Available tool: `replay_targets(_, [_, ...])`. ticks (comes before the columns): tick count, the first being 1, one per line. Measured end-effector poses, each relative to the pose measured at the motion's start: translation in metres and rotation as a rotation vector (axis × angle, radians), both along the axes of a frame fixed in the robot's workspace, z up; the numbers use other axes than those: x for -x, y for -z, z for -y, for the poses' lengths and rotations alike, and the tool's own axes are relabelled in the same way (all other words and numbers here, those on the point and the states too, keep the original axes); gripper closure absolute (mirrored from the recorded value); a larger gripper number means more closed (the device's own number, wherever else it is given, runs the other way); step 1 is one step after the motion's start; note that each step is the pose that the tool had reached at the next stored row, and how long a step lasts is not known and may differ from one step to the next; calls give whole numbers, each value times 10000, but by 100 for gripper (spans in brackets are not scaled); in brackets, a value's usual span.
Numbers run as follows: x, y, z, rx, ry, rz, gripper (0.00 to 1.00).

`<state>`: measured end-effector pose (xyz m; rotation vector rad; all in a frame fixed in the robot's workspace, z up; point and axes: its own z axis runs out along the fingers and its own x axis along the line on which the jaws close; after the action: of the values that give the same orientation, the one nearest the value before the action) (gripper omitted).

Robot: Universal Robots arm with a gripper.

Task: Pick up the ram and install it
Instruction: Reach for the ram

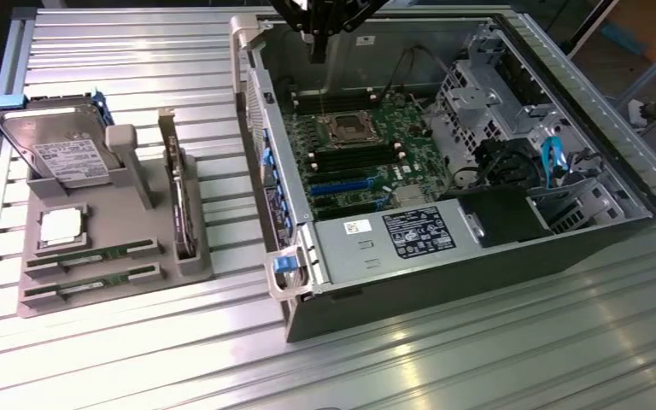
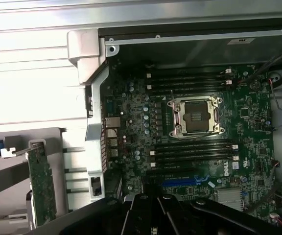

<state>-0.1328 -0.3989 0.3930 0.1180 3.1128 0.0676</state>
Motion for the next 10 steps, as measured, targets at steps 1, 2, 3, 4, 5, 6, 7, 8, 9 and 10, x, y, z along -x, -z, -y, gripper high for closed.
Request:
replay_targets(1, [24, 1, 0, 0, 0, 0, 89])
replay_targets(2, [67, 1, 0, 0, 0, 0, 89])
replay_targets(3, [100, 1, 0, 0, -1, 0, 89])
replay_targets(4, [151, 2, 0, 0, -1, 0, 89])
replay_targets(5, [172, 2, 0, 0, 0, 0, 89])
replay_targets(6, [197, 2, 0, 0, 0, 0, 89])
replay_targets(7, [217, 2, 0, -1, 1, 0, 89])
replay_targets(8, [237, 2, 0, 0, 0, 0, 89])
replay_targets(9, [260, 2, 0, 0, -1, 0, 89])
replay_targets(10, [284, 2, 0, 0, -1, 0, 89])
